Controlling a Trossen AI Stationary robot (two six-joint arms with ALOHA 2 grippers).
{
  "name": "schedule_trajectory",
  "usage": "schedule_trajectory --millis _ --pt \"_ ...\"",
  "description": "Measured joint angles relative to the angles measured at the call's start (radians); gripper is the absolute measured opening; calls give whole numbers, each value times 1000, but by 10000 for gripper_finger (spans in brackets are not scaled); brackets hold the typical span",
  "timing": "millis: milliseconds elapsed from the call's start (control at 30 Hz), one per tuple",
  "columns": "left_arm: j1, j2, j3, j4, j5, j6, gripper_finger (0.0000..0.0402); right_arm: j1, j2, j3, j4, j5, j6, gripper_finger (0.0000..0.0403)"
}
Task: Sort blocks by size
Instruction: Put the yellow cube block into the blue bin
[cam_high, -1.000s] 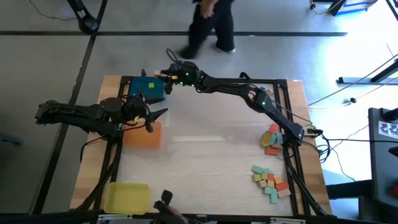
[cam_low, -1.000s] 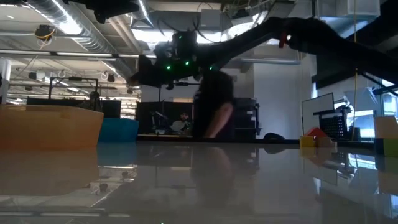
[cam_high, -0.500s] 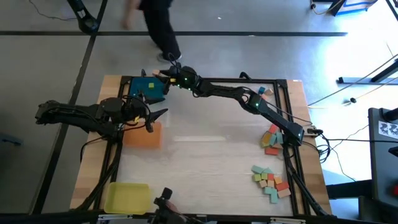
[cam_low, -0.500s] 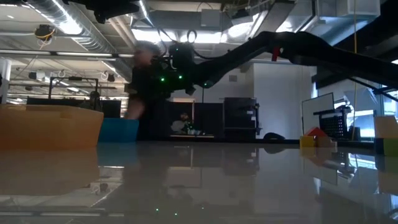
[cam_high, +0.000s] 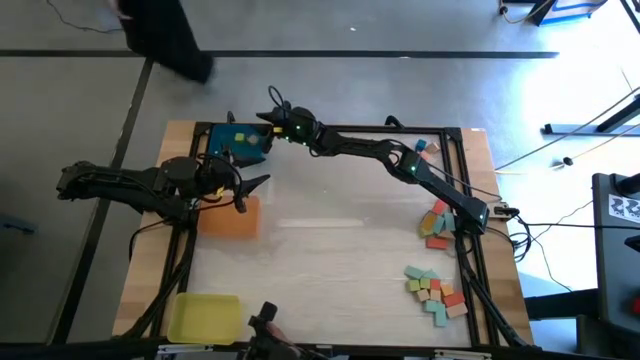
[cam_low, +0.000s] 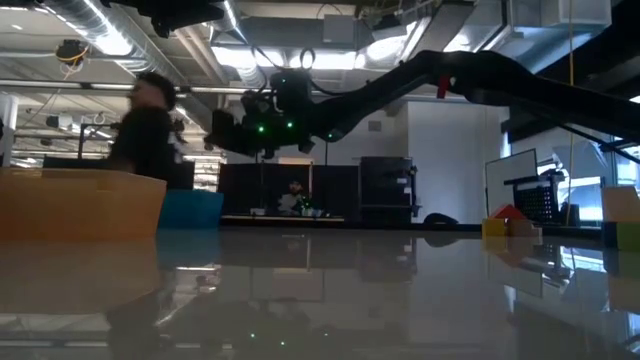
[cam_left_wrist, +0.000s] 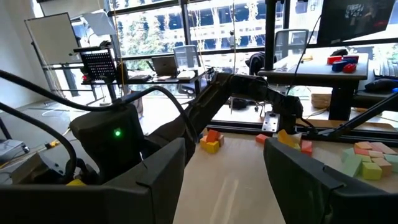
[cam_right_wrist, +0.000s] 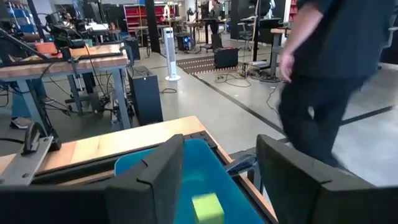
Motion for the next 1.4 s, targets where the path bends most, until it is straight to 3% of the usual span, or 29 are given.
schedule_trajectory --millis 167,333,633,867,1100,1400 --pt "0 0 0 0 0 -8 205 0 -33 -2 -30 -9 -31 200" --pt "0 0 0 0 0 -28 205 -2 -140 1 -166 -9 -80 200" --pt "-1 0 0 -25 0 -37 205 -10 -389 1 -604 6 -289 200" --pt "-1 0 0 -57 0 -43 205 -18 -558 -1 -994 87 -365 200" --pt "0 16 0 -76 0 -61 205 -21 -704 -1 -1314 199 -365 200" --pt "0 75 0 -76 0 -72 205 -21 -823 0 -1615 203 -297 200"
